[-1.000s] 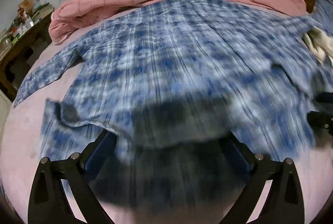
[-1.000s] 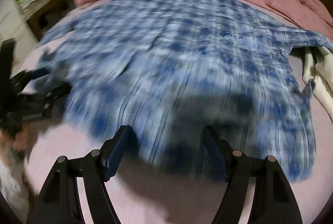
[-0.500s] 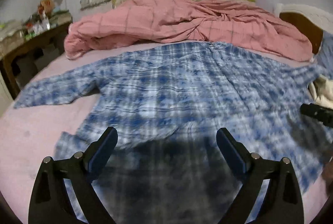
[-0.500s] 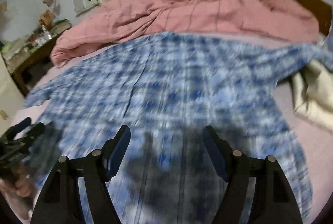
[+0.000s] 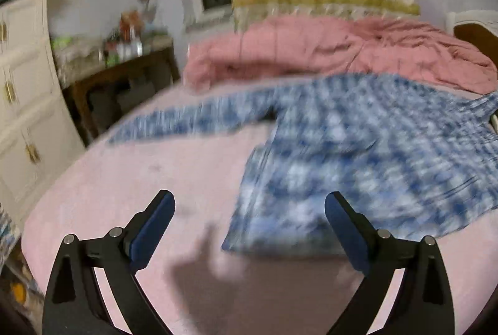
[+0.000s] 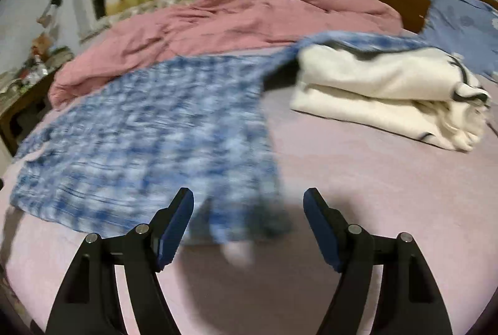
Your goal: Fold large clothes
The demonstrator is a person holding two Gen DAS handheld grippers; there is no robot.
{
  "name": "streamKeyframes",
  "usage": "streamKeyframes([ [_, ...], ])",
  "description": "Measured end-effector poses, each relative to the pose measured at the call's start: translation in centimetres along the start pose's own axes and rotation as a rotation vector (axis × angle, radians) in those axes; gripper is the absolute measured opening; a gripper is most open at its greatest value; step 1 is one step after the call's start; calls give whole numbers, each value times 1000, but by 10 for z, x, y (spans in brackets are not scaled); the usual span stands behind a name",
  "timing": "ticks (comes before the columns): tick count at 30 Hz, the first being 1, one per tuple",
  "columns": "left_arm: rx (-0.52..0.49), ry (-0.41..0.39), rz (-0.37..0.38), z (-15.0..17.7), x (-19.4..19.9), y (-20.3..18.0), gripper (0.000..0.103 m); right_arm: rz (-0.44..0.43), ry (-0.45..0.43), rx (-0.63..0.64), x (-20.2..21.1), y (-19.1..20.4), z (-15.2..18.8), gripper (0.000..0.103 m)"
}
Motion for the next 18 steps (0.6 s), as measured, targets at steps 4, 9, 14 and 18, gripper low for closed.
streamKeyframes([
  [4,127,164,93,34,-35,12,97,-7,57,-40,-9,-19,7,75],
  [9,156,190,144,37,-42,6,97,-212,145,-92,-26,-6,13,77],
  [14,126,237,166,39,-56,-6,21,-197,164,-23,-36,13,18,44],
  [18,107,165,184,33,-34,-12,4,-275,155,-60,-28,15,22,9],
])
Point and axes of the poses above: each gripper's, at about its wrist camera, not at the fingertips, and x roughly against the way its jaws point, y to its left, z to its underside, the point moved 10 cm from there along -x, roughly the way its jaws point, and after that the axes turned 7 degrees about -x, right-handed, at the moved point
